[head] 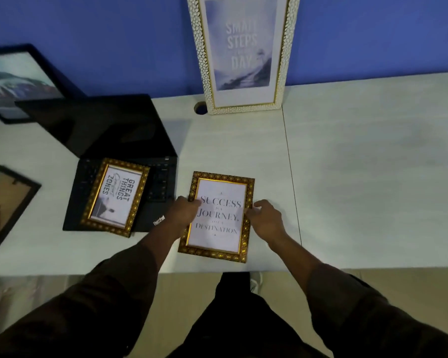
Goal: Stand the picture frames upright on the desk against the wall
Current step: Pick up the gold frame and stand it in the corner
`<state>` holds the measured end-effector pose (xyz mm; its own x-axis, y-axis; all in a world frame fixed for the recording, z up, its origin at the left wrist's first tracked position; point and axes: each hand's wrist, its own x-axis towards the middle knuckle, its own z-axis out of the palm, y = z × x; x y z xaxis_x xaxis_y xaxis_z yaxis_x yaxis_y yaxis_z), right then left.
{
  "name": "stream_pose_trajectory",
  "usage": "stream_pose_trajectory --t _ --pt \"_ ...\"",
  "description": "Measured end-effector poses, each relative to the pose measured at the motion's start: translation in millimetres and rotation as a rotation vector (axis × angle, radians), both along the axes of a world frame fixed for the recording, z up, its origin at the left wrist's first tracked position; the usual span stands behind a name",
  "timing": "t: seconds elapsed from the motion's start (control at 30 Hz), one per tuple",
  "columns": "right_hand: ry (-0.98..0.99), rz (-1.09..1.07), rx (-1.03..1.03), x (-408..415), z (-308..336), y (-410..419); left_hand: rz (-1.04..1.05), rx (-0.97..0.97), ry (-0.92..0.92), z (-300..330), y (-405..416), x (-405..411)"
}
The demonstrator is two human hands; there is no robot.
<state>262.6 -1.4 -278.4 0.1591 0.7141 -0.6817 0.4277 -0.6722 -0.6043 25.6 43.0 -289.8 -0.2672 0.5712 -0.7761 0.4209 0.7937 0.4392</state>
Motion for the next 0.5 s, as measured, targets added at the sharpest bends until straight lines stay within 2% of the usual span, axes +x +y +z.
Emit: stream_pose_trajectory --t 0.07,0.2,0.3,0.5 --pt "0.066 -0.104 -0.03 0.4 -0.7 -2.9 -0.027 0.049 0.03 21.0 -12.8 7.8" --pt "0.133 -0.158 -0.068 8.3 1.8 -8.0 -0.057 0.133 -0.012 36.8 -33.8 9.0" --pt "0.103 -0.115 -0.053 10.3 15.4 -8.3 -0.05 0.172 -0.059 50.6 -44.7 2.2" --pt "0.08 0.01 0.113 -21.7 54.0 11.2 0.023 0.312 -0.161 73.1 -68.2 -49.4"
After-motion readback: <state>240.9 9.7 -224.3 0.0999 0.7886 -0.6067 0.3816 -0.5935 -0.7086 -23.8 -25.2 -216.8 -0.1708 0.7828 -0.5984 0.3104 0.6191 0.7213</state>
